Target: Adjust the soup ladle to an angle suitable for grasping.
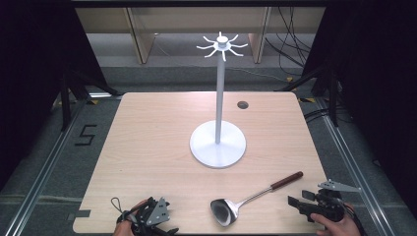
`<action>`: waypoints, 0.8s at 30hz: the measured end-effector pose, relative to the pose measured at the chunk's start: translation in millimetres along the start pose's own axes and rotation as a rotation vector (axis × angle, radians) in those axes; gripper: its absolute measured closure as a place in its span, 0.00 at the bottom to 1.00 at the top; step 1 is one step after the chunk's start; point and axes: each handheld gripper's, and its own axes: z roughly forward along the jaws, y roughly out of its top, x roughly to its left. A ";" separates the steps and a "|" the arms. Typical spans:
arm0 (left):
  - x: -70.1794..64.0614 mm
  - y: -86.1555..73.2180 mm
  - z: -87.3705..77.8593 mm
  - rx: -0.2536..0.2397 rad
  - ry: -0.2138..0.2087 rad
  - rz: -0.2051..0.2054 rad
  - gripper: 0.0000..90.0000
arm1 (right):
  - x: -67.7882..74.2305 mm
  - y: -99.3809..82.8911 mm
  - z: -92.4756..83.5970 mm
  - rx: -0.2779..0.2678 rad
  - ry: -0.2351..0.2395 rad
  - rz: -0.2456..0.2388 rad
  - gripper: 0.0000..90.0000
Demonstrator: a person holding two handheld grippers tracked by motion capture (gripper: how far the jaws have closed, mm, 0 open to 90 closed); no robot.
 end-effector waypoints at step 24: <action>0.6 -0.3 1.7 0.004 -0.003 -0.002 0.21 | 2.2 22.8 18.0 0.038 -0.034 -0.049 0.32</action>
